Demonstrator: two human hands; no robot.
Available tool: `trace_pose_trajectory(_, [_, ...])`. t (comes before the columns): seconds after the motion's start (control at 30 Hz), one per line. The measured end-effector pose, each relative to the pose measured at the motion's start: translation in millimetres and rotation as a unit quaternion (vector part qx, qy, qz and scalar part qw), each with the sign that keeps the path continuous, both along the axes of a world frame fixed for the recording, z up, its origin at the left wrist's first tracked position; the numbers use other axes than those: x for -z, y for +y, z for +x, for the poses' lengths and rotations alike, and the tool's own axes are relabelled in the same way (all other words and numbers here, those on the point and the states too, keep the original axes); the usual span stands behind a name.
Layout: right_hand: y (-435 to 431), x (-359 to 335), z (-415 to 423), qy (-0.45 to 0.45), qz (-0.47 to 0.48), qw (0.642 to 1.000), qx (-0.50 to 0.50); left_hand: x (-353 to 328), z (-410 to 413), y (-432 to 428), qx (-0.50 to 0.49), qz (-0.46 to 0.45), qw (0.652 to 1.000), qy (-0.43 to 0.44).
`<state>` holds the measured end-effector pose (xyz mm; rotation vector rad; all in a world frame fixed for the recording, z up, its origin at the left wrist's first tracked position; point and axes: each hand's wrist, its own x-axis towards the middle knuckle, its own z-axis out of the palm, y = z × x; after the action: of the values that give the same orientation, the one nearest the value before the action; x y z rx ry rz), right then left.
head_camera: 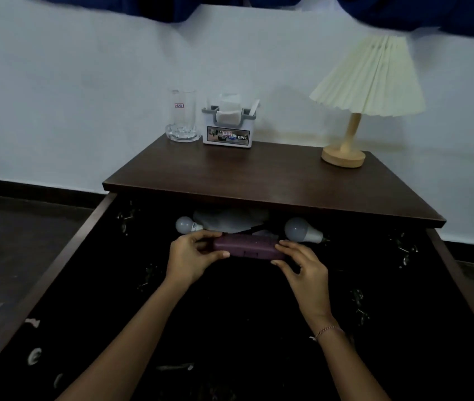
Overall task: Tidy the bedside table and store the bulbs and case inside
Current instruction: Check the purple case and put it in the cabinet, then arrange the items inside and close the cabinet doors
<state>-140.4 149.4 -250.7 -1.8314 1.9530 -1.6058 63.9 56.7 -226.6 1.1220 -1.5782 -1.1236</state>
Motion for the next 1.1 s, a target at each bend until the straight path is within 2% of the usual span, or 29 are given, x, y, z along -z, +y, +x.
trace_pose_trajectory(0.23, [-21.2, 23.7, -11.5, 0.042, 0.068, 0.997, 0.021, 28.2, -25.7, -26.8, -0.002, 0.009, 0.994, -0.11])
trace_pose_trajectory(0.37, [-31.9, 22.8, -15.4, 0.067, 0.099, 0.993, 0.024, 34.4, -32.0, -36.8, -0.01, 0.012, 0.993, -0.118])
trace_pose_trajectory(0.5, [-44.5, 22.3, -16.5, 0.098, 0.127, 0.987, 0.028, 38.1, -40.1, -46.3, -0.006, -0.012, 0.99, -0.142])
trace_pose_trajectory(0.63, [-52.4, 23.9, -13.7, 0.089, 0.146, 0.984, 0.042, 42.2, -43.4, -53.5, 0.007, -0.047, 0.979, -0.197])
trace_pose_trajectory(0.73, [-52.5, 24.6, -13.2, 0.087, 0.157, 0.983, 0.041, 38.8, -44.0, -48.3, 0.001, -0.086, 0.96, -0.266])
trace_pose_trajectory(0.87, [-46.3, 20.2, -12.6, 0.143, 0.163, 0.976, 0.029, 31.4, -48.7, -27.0, -0.011, -0.169, 0.914, -0.368])
trace_pose_trajectory(0.97, [-38.3, 12.4, -10.9, 0.173, 0.14, 0.974, 0.036, 28.1, -46.0, -8.1, -0.046, -0.216, 0.888, -0.402])
trace_pose_trajectory(1.1, [-23.2, -2.8, -12.2, 0.193, 0.166, 0.966, 0.045, 14.3, -31.5, 9.4, -0.082, -0.258, 0.856, -0.44])
